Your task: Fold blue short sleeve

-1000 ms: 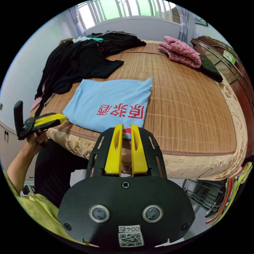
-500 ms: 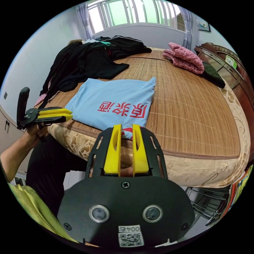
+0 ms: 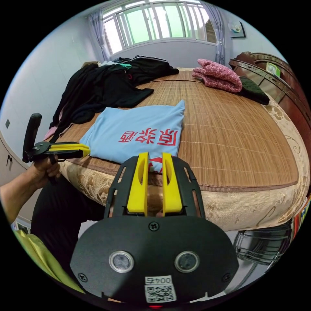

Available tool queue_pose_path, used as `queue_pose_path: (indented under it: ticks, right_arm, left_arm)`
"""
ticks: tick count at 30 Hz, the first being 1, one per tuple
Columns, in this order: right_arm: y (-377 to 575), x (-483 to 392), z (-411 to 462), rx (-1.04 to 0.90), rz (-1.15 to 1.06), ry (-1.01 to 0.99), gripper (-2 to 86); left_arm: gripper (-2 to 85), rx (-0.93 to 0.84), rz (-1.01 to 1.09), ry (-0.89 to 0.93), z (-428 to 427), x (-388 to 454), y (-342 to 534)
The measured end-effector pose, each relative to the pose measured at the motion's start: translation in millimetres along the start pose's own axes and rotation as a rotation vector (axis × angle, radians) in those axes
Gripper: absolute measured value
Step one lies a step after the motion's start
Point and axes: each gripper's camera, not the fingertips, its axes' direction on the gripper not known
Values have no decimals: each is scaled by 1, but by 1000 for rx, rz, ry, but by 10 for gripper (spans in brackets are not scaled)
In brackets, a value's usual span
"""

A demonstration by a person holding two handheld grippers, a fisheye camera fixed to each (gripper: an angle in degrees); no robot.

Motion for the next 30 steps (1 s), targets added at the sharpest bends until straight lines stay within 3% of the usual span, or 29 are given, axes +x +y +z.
queue_pose_path:
  ticks: [4, 11, 21, 30]
  right_arm:
    - [4, 26, -32, 81, 53, -77, 59]
    - [11, 31, -23, -25, -114, -153, 83]
    - [-5, -3, 27, -212, -236, -66, 78]
    - [-8, -24, 47, -228, -345, 12, 41]
  left_arm:
    - [13, -9, -3, 4, 0, 3, -1]
    - [12, -13, -16, 21, -3, 6, -4]
    - [14, -19, -31, 43, -11, 12, -17]
    - [17, -22, -41, 49, -22, 20, -36]
